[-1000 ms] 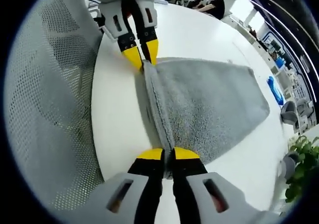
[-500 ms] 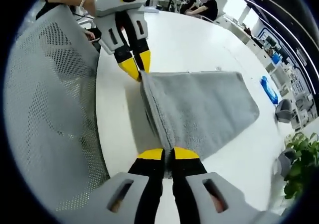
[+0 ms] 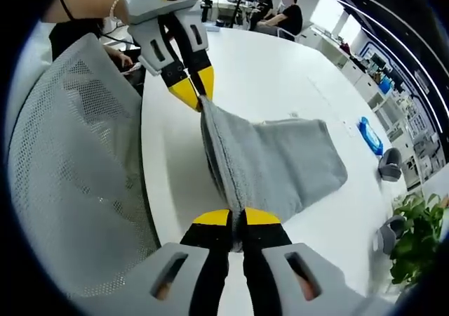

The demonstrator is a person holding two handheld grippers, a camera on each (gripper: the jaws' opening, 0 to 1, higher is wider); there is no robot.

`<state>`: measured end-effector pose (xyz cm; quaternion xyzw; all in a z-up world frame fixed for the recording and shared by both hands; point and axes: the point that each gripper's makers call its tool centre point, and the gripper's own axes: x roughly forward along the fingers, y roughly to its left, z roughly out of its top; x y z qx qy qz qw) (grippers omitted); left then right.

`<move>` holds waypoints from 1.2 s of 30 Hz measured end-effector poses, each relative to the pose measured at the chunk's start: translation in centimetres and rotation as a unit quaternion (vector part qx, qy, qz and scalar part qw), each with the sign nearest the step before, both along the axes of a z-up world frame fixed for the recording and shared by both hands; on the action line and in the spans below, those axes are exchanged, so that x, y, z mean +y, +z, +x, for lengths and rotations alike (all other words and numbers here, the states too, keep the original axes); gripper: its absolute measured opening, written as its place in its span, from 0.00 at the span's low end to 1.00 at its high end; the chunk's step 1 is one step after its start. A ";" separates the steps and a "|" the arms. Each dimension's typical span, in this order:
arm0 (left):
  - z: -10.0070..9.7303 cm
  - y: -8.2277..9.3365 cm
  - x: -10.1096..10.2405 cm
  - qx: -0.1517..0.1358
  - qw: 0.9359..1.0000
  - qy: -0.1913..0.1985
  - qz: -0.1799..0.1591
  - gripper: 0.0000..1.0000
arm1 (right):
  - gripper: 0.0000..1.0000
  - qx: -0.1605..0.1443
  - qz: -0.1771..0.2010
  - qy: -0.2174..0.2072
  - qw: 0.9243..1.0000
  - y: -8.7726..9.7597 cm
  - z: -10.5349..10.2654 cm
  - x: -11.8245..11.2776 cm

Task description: Fold the towel on the table until its edges align and the towel forms a compact rectangular stack.

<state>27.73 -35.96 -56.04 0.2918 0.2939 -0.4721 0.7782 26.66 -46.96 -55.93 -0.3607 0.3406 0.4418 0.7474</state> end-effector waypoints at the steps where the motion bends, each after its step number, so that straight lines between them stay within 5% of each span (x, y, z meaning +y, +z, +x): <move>1: 0.1 0.4 0.0 0.002 1.000 0.004 0.002 0.06 | 0.02 -0.001 0.003 -0.001 1.000 0.3 0.1 0.0; 7: 0.1 2.0 -0.1 0.027 0.999 0.018 -0.001 0.06 | 0.02 -0.001 0.008 -0.006 1.000 2.2 0.5 -0.1; 23: 0.7 7.0 -0.3 0.001 1.000 0.003 0.012 0.06 | 0.03 -0.026 0.012 -0.004 1.000 6.6 0.9 -0.3; 36: 3.9 8.6 -0.5 -0.010 1.000 0.010 -0.002 0.06 | 0.03 -0.043 0.007 -0.003 0.999 8.4 3.8 -0.4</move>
